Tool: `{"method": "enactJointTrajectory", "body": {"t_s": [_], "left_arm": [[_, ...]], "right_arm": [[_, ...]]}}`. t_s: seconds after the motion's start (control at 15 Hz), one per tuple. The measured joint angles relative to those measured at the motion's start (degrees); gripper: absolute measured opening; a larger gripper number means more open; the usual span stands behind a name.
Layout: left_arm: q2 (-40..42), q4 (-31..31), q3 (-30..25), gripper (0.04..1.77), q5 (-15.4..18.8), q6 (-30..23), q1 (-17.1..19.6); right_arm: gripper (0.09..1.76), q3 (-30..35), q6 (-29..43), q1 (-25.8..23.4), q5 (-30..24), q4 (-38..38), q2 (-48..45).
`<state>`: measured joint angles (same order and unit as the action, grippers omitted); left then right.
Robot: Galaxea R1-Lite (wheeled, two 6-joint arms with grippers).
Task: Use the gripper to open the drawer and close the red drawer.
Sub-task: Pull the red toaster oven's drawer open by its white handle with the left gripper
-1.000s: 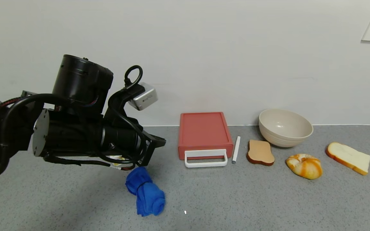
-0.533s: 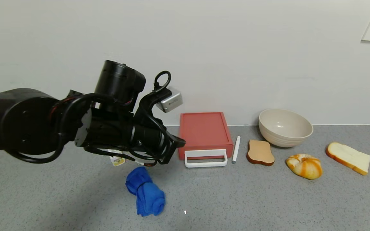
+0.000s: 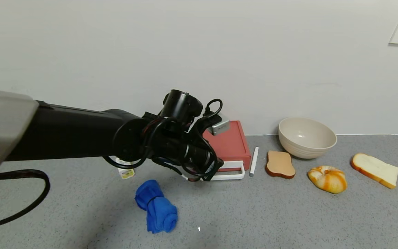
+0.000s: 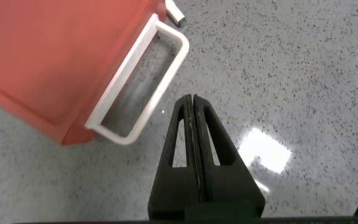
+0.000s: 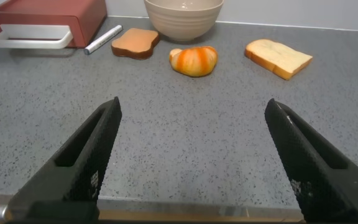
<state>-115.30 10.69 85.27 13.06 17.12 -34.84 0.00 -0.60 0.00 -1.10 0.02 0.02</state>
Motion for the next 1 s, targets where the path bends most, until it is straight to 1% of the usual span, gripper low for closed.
{"method": "enactJointTrajectory", "body": {"t_s": [0.27,0.4,0.53,0.6,0.67,0.73,0.8,0.87,0.93,1.0], "left_arm": [[-5.3,0.0,3.8,0.11,0.0,0.0,-0.3],[-6.8,0.4,4.5,0.11,-0.2,0.0,-0.2],[-7.5,4.5,5.6,0.11,-0.7,0.0,0.1],[-7.7,8.0,7.1,0.11,-1.5,-0.1,0.1],[-8.0,11.2,8.8,0.11,-3.4,-0.3,0.2],[-8.5,13.6,10.5,0.11,-5.8,-0.5,0.2],[-9.1,14.0,11.4,0.11,-6.5,-0.4,0.3],[-9.5,14.1,12.0,0.11,-6.3,-0.1,0.6],[-9.9,14.1,12.3,0.11,-4.9,0.7,1.3],[-10.1,14.2,12.5,0.11,-2.2,2.6,2.1]], "right_arm": [[1.7,0.0,0.0,0.0,0.0,0.0,0.0],[1.7,0.0,0.0,0.0,0.0,0.0,0.0],[1.7,0.0,0.0,0.0,0.0,0.0,0.0],[1.7,0.0,0.0,0.0,0.0,0.0,0.0],[1.7,0.0,0.0,0.0,0.0,0.0,0.0],[1.7,0.0,0.0,0.0,0.0,0.0,0.0],[1.7,0.0,0.0,0.0,0.0,0.0,0.0],[1.7,0.0,0.0,0.0,0.0,0.0,0.0],[1.7,0.0,0.0,0.0,0.0,0.0,0.0],[1.7,0.0,0.0,0.0,0.0,0.0,0.0]]}}
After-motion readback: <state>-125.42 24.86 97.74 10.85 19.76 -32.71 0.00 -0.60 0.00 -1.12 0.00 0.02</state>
